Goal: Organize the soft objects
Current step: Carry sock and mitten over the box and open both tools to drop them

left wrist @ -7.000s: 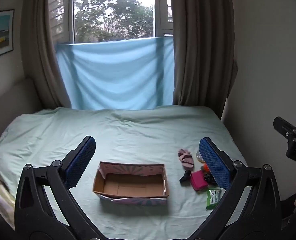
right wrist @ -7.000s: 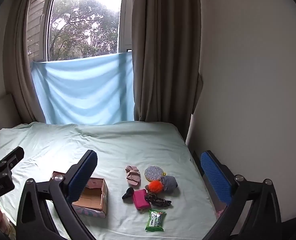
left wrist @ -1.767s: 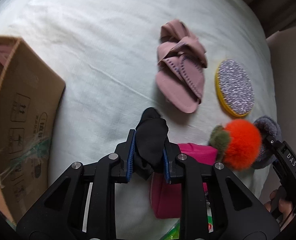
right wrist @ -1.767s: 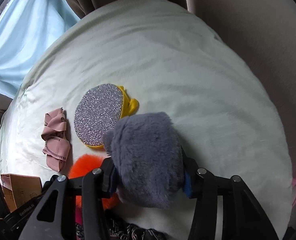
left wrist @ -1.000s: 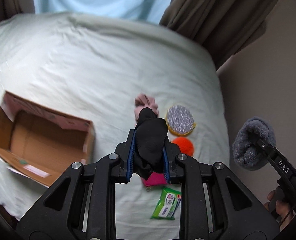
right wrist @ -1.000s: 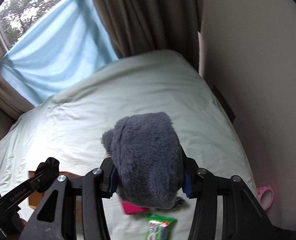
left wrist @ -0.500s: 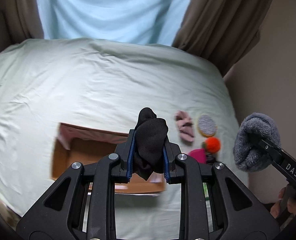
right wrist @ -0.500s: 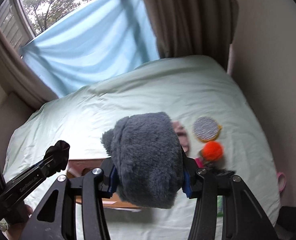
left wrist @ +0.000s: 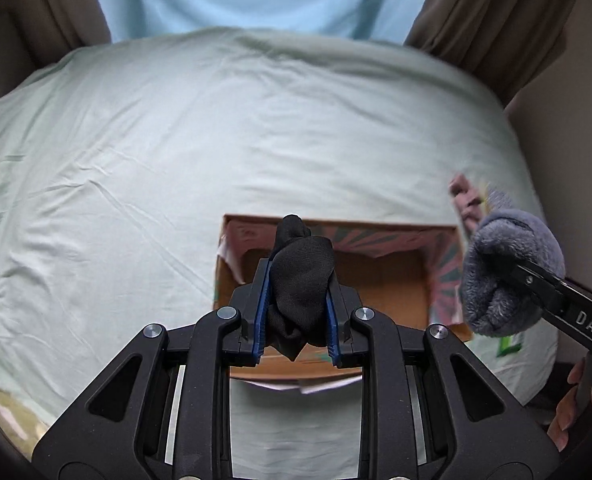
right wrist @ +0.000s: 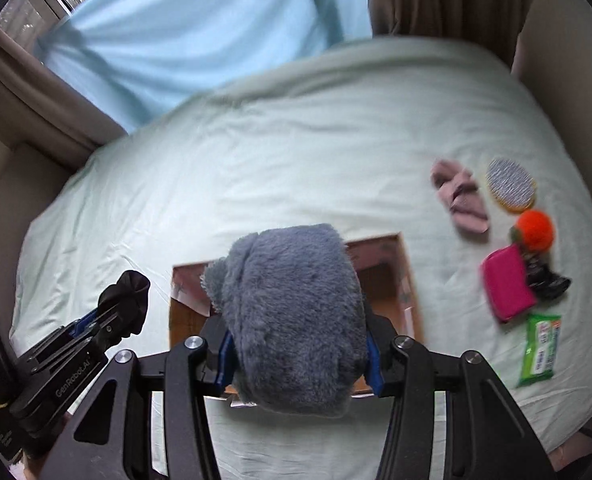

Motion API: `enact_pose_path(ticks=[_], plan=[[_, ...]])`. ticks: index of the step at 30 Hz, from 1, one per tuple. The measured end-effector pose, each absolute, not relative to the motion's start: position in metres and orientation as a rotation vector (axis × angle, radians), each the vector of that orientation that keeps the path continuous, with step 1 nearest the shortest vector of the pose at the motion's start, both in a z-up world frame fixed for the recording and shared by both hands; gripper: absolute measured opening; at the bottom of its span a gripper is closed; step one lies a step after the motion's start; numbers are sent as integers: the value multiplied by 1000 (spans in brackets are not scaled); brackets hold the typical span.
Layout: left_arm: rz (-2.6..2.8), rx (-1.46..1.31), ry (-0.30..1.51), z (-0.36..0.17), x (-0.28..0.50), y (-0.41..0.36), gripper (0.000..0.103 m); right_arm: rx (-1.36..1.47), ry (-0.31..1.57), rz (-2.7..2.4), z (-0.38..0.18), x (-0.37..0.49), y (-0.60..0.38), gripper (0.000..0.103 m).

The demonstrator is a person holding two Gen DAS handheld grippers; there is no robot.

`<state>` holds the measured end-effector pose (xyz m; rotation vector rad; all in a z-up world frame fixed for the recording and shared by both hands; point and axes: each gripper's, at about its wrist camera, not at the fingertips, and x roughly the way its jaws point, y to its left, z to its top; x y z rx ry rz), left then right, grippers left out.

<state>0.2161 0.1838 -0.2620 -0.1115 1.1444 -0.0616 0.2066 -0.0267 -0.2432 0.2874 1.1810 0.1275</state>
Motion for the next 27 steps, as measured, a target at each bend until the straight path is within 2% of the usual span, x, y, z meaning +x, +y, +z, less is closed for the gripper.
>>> enact_pose_path(ticks=[14,22,23,24,25,26,27], plan=[[-140,63,1416,-399,255,144,20,299,1493,68,-380,260,-1,47],[-213,97,1438,-417,263,134,22,320,1570,65,-417,274,-9,51],[-223,103,1429,-414,264,134,37,325,1582,74,-420,275,-8,55],[-227,111,1422,-411,264,134,56,320,1593,82,-421,277,-7,65],[-227,121,1422,-410,264,134,103,310,1597,90,-421,278,-6,73],[-227,121,1431,-410,263,135,103,305,1594,99,-421,279,-6,97],[-236,102,1426,-408,261,138,103,302,1589,111,-421,278,-6,103]])
